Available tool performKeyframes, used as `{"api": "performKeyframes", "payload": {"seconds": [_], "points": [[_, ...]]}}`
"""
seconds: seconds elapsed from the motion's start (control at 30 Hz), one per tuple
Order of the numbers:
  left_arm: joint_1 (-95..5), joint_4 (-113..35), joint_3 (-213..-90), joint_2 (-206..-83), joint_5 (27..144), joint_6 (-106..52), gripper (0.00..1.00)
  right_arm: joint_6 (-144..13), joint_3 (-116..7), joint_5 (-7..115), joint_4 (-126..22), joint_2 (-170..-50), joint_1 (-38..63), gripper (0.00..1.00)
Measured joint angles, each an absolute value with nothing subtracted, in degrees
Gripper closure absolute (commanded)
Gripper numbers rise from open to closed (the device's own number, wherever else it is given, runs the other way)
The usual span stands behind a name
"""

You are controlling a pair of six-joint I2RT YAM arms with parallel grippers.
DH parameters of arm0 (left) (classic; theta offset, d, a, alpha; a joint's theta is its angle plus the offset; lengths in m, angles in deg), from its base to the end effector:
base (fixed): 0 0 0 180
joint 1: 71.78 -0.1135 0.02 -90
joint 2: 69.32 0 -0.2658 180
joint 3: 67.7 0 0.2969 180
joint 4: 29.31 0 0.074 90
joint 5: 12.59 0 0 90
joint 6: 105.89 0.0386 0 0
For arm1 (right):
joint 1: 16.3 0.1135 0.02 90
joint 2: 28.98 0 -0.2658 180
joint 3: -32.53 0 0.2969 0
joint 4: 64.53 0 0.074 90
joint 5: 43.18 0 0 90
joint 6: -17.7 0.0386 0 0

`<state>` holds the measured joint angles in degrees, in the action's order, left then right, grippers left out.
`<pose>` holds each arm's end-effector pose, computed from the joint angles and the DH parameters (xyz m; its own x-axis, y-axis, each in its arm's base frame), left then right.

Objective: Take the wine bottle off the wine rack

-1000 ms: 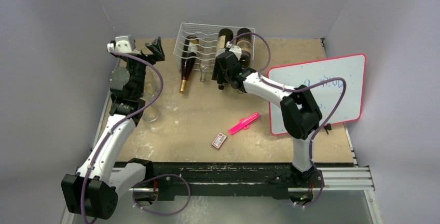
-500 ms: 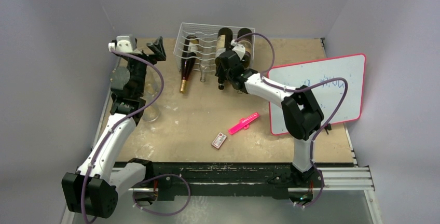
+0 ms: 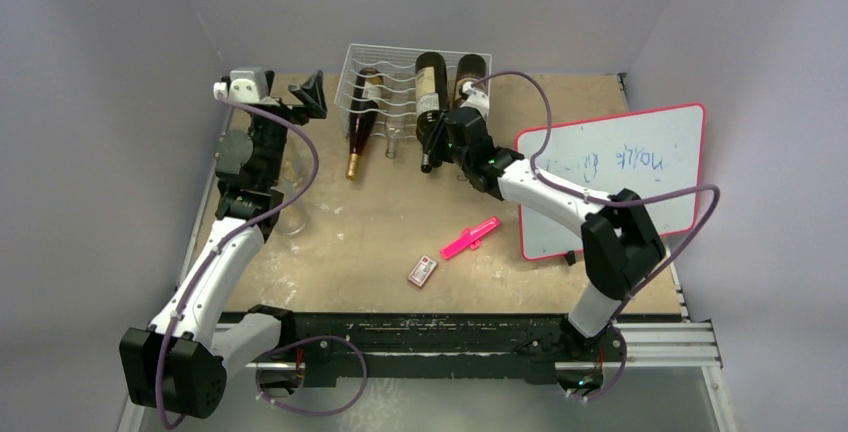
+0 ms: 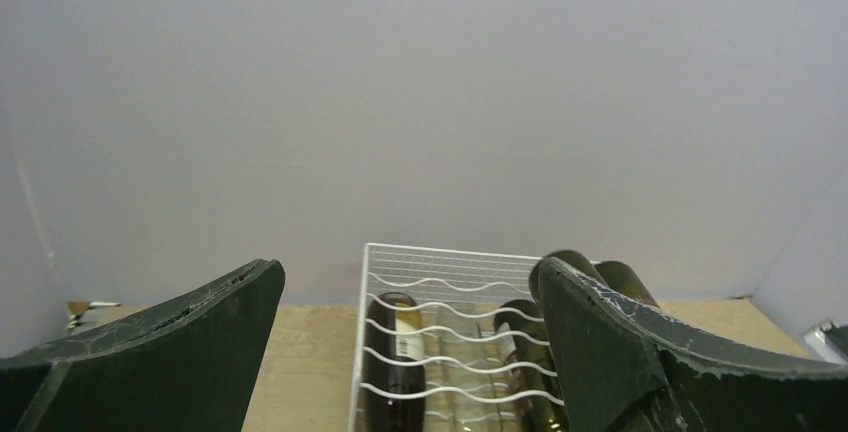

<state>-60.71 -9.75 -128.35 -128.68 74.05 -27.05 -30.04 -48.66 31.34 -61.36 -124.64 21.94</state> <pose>0.2816 -0.0528 0.3889 0.3160 -0.2587 -0.9128 0.2029 0.9583 -0.2013 0.3517 0.2640 0.2701 -0.4430 0.4761 -0.7597 -0.1336 0.8029 0.5810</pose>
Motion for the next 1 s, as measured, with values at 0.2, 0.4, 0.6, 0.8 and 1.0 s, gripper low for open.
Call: {"api": "performKeyframes", "payload": {"seconds": [0.2, 0.4, 0.6, 0.8, 1.0], "points": [[-56.3, -8.4, -127.3, -129.9, 78.4, -25.1, 0.01, -32.3, -46.0, 34.7, -64.4, -118.5, 21.9, 1.0], [-55.5, -6.0, -125.4, -130.5, 85.3, -23.7, 0.0, -36.7, -42.5, 38.0, -64.9, -110.6, 21.9, 1.0], [-51.9, -5.6, -123.8, -130.3, 93.8, -15.6, 0.0, -42.0, -38.1, 41.3, -60.6, -99.5, 21.9, 1.0], [-42.0, -14.5, -123.5, -128.4, 97.0, -2.2, 0.0, -43.5, -37.0, 46.6, -52.9, -92.9, 21.9, 1.0], [-32.9, -26.5, -123.9, -126.7, 94.6, 10.6, 0.0, -42.7, -34.5, 51.4, -44.6, -88.6, 21.9, 1.0]]}}
